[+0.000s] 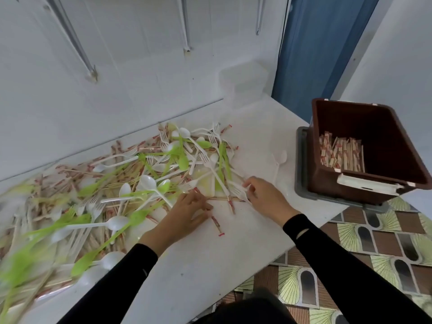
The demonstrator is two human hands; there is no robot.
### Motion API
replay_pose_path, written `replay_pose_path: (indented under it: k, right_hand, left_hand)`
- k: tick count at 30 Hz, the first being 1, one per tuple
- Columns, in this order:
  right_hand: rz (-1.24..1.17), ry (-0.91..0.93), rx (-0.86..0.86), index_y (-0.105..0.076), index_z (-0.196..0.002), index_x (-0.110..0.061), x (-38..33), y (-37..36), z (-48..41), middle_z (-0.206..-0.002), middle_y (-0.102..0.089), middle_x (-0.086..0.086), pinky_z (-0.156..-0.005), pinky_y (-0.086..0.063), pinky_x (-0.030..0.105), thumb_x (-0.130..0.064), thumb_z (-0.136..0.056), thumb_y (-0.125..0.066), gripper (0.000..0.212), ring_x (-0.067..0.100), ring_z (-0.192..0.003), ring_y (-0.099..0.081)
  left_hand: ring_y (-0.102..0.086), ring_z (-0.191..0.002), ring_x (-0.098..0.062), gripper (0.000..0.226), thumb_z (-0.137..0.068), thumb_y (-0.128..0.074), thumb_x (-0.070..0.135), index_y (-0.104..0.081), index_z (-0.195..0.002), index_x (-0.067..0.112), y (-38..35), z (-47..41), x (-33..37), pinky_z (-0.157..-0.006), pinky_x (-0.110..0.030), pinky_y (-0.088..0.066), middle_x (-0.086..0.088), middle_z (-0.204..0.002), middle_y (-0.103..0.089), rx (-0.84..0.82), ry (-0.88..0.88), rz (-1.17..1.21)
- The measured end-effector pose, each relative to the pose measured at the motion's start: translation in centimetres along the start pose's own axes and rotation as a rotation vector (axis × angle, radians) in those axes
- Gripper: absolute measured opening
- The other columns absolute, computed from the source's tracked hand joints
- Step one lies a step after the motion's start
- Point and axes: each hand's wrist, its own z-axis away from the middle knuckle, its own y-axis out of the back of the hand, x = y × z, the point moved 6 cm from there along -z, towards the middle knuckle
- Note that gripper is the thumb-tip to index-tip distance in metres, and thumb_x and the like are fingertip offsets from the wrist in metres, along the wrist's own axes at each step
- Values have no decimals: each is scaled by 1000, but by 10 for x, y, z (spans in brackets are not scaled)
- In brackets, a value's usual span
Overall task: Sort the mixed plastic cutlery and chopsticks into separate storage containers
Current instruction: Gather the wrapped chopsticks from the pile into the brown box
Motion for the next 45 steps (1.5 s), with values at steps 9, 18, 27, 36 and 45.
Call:
replay_pose_path:
  k: [9,18,27,36,45]
  right_hand:
    - [238,85,124,-57,-125,-21,-13,6,-16,-124,-52,4,-96,-38,35,-28,-95,-54,31,26,-114,-46]
    - [216,157,64,-63,-115,-21,2,2,-21,-114,-57,0,-88,-33,30,-13,-97,-49,24,24,-107,-50]
    - [337,412,144,-73,-100,-24,-17,1,-36,-111,-58,3,-83,-44,38,-21,-90,-55,22,27,-99,-51]
    - [536,660,88,-77,-87,-29,-34,-14,-58,-117,-66,4,-77,-55,41,-21,-63,-85,27,31,-100,-60]
    - [246,783,137,-74,-102,-28,-39,5,-77,-116,-65,-1,-85,-45,31,-28,-90,-56,21,22,-106,-55]
  left_hand:
    - [-47,-102,-17,24,-82,-54,31,-68,-102,31,23,11,-10,-86,-37,-51,4,-112,-65,99,-88,-236]
    - [-50,-103,-15,21,-91,-45,30,-64,-100,26,28,-23,12,-90,-29,-38,9,-103,-68,120,-135,-211]
    - [-58,-82,-13,27,-78,-59,39,-71,-102,37,9,-50,15,-76,-27,-28,14,-87,-63,-20,-49,-331]
    - [-62,-77,-17,16,-71,-75,31,-71,-86,31,13,-76,19,-72,-32,-47,8,-87,-61,24,-79,-441]
    - [-60,-92,-23,29,-88,-45,14,-64,-110,14,48,-67,14,-86,-33,-44,-1,-96,-66,50,-72,-112]
